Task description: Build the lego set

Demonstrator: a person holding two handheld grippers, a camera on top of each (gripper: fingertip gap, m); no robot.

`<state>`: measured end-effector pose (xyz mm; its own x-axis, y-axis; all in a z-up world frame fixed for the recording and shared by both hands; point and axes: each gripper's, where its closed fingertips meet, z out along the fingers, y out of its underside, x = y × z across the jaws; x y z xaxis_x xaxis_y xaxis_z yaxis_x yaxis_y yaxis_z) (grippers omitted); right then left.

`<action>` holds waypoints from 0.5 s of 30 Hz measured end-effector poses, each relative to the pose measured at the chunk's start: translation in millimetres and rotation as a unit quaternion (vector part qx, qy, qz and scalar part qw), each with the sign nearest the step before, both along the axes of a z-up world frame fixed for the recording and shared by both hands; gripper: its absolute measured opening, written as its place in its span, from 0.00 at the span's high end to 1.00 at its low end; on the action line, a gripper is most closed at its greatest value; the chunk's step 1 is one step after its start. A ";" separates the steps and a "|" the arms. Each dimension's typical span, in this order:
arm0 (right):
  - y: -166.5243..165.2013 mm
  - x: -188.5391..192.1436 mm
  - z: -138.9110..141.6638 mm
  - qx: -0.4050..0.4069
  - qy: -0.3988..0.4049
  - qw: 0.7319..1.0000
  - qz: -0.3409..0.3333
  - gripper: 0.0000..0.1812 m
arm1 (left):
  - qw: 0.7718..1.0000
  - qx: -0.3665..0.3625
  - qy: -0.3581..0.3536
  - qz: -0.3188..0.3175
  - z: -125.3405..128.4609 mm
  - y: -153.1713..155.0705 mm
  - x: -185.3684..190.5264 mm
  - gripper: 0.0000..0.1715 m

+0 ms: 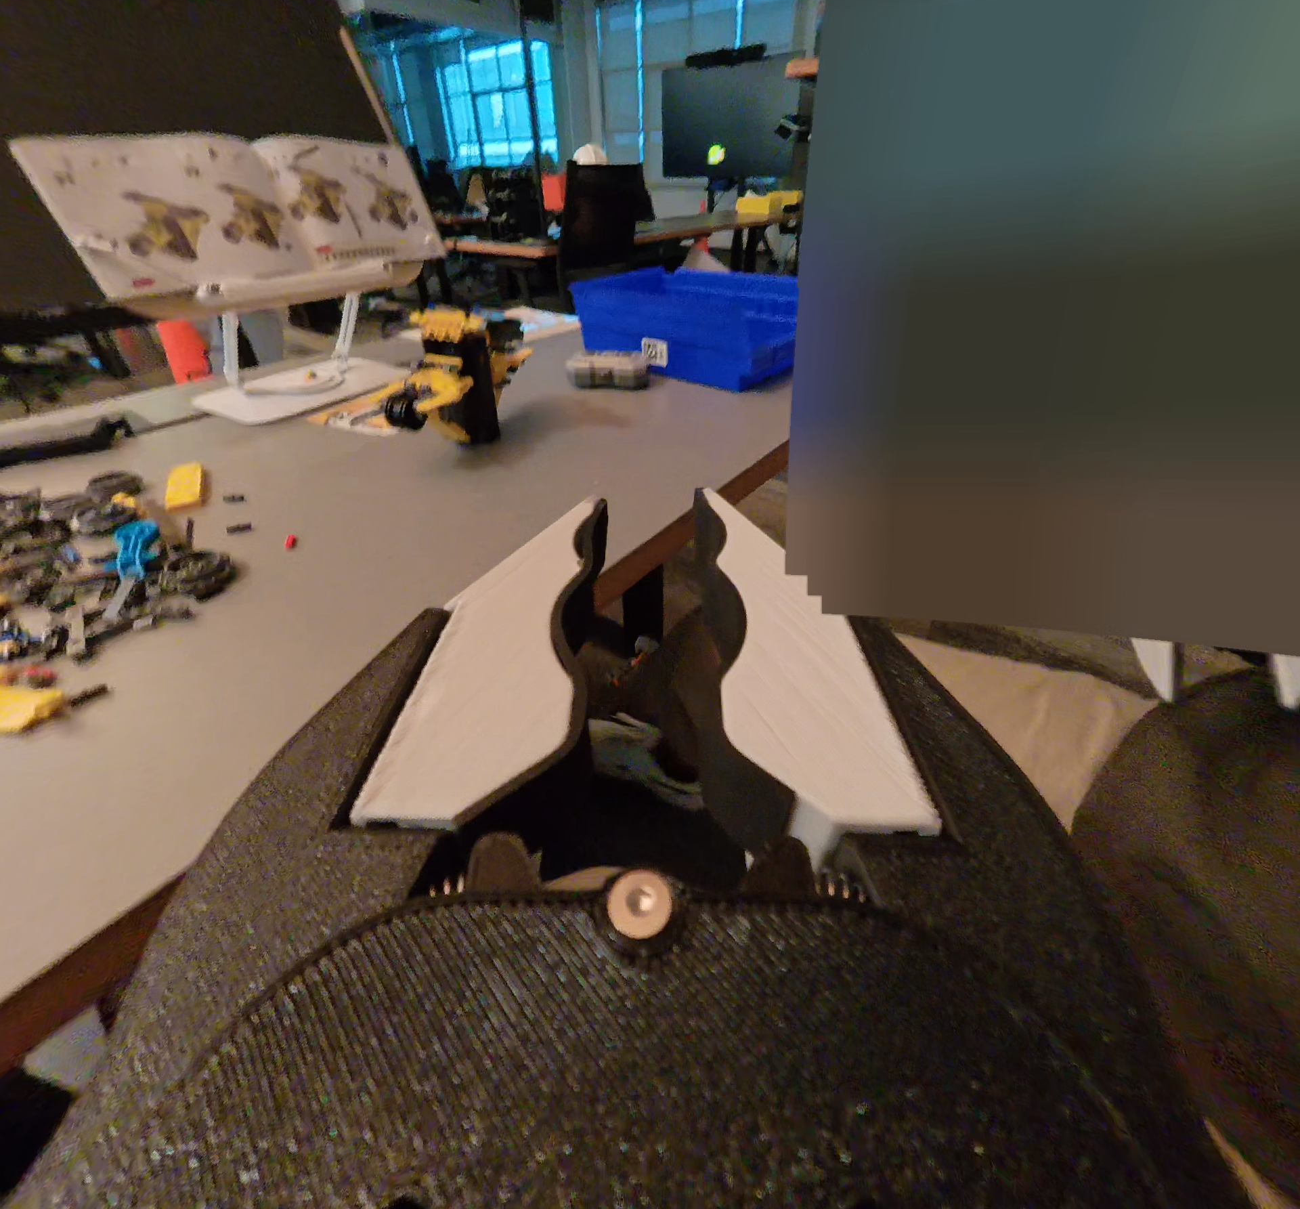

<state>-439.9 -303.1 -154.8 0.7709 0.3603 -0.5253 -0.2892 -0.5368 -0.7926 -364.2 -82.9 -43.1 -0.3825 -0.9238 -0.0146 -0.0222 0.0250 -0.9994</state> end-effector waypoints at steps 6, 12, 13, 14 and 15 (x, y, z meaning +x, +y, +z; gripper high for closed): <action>60.9 52.5 -30.5 -0.027 0.028 0.999 -0.020 0.82 | 0.992 -0.088 0.073 0.058 -88.6 38.0 -10.2 0.86; 132.1 76.4 -74.9 -0.074 0.002 0.991 0.112 0.82 | 0.984 -0.106 0.062 0.133 -138.8 103.3 -9.5 0.86; 143.2 75.0 -75.6 -0.073 0.000 0.988 0.134 0.83 | 0.985 -0.078 0.080 0.129 -143.1 110.2 -4.2 0.87; 154.5 71.7 -72.3 -0.074 0.004 0.985 0.155 0.86 | 0.987 -0.044 0.107 0.111 -148.1 111.1 2.6 0.88; 166.8 65.9 -63.7 -0.080 0.018 0.981 0.175 0.88 | 0.986 -0.017 0.138 0.093 -152.2 111.9 11.1 0.88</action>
